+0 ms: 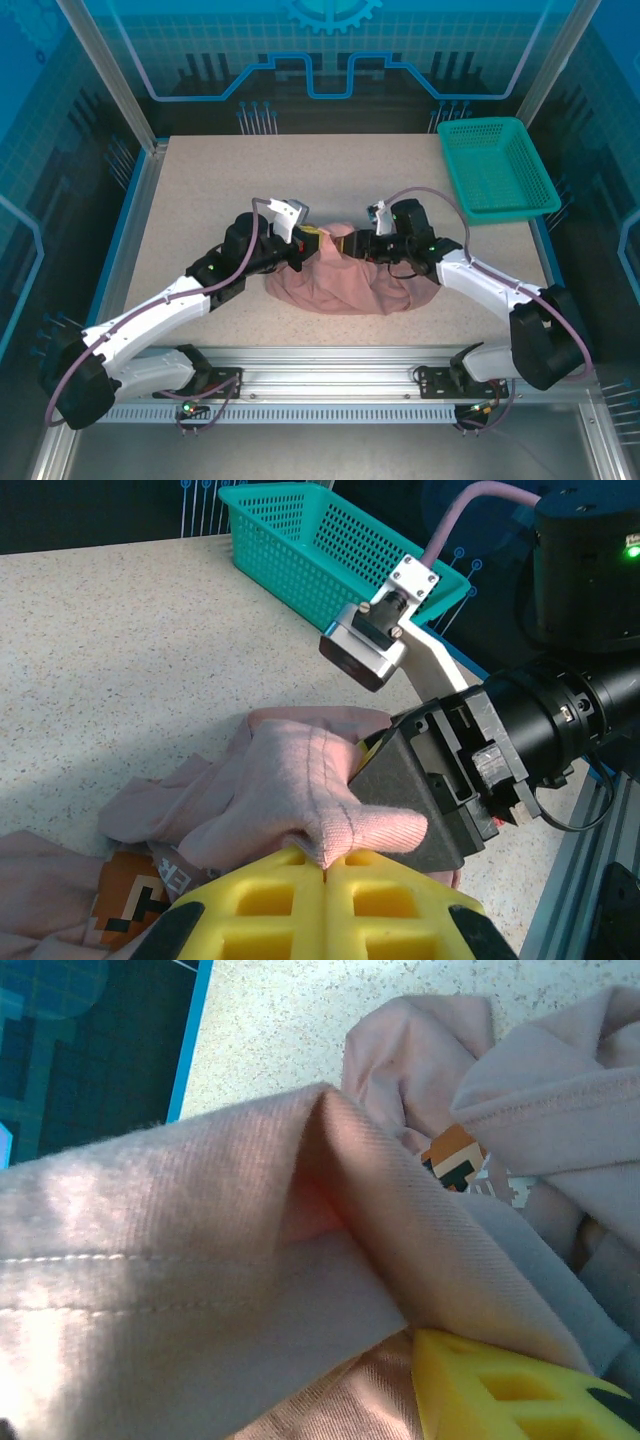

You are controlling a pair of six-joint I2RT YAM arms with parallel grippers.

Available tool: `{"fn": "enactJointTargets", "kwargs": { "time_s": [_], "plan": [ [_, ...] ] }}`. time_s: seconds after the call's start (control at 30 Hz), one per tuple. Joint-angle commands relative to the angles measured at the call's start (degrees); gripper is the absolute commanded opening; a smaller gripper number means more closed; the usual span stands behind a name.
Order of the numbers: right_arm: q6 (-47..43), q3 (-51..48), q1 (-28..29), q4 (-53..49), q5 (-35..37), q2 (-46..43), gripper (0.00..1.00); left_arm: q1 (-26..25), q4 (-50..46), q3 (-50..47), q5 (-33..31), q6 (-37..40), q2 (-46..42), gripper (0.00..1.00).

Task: Fold the inside-out t-shirt

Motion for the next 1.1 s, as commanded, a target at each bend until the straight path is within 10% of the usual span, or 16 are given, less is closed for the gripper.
{"fn": "enactJointTargets", "kwargs": {
  "time_s": [0.0, 0.3, 0.67, 1.07],
  "plan": [
    [2.8, -1.2, 1.2, 4.0, 1.1, 0.9, 0.5, 0.5, 2.1, -0.6, 1.0, -0.1, -1.6, 0.0],
    [9.2, -2.3, 2.0, 16.9, -0.4, 3.2, 0.48, 0.6, 2.1, -1.2, 0.6, -0.2, -2.3, 0.0],
    [8.9, -2.6, 2.0, 16.9, 2.4, 0.2, 0.16, 0.6, 2.2, -2.2, -1.4, -0.3, -3.3, 0.0],
    [4.7, -5.3, 4.7, 14.4, 4.7, -0.1, 0.23, 0.7, 2.3, -2.6, -2.8, -0.6, -4.2, 0.0]
  ]
}}
